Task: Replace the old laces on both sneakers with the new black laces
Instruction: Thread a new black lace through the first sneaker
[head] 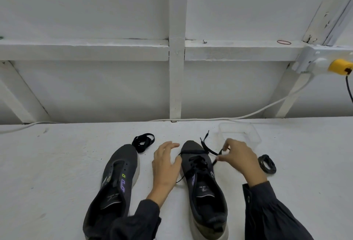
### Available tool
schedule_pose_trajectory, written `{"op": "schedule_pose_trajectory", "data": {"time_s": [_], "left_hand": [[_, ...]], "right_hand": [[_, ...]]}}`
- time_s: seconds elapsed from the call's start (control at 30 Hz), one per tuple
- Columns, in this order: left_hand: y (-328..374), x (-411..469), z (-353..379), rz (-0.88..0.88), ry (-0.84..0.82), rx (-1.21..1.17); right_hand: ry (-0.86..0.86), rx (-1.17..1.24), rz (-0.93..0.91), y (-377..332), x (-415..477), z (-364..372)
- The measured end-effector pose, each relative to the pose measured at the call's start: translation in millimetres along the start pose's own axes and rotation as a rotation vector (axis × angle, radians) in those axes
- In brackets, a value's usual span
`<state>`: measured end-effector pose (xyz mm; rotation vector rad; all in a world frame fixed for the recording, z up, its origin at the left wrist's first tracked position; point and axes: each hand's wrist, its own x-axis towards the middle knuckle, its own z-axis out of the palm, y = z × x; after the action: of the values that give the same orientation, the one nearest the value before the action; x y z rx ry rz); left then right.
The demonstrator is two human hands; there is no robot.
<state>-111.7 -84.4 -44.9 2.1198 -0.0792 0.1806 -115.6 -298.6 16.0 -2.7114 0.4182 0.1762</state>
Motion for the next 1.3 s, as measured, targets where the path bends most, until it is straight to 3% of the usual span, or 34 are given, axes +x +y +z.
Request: {"op": "schedule_pose_trajectory", "data": {"time_s": [0.1,0.23,0.43,0.7,0.83,1.13,1.3], "left_hand": [[13.3,21.6,6.5,0.109,-0.136,0.115],[18.1,35.2,12.7,0.136,-0.286,0.269],[16.8,38.1,12.1,0.144,-0.240,0.365],[7.1,33.2,12.7,0.118,-0.202,0.349],[2.4,19.0,13.5,0.088,-0.155,0.273],[-0.8,-6.1,-6.0,0.043,-0.028,0.115],[17.4,-5.2,-15.3,0.210,-0.089,-0.048]], "right_hand": [[0.094,-0.019,-0.094,-16.2,15.8,8.5],[-0.021,-0.035,-0.157,-24.3,36.2,30.6],[-0.025,0.011,-0.138,-14.2,41.3,47.9],[-0.010,-0.004,-0.161,-2.4,40.2,50.5],[0.045,0.103,-0.143,0.3,41.2,53.8],[0.191,0.419,-0.385,-14.5,15.3,29.1],[0.135,0.476,-0.493,-30.1,-13.7,26.5]]}}
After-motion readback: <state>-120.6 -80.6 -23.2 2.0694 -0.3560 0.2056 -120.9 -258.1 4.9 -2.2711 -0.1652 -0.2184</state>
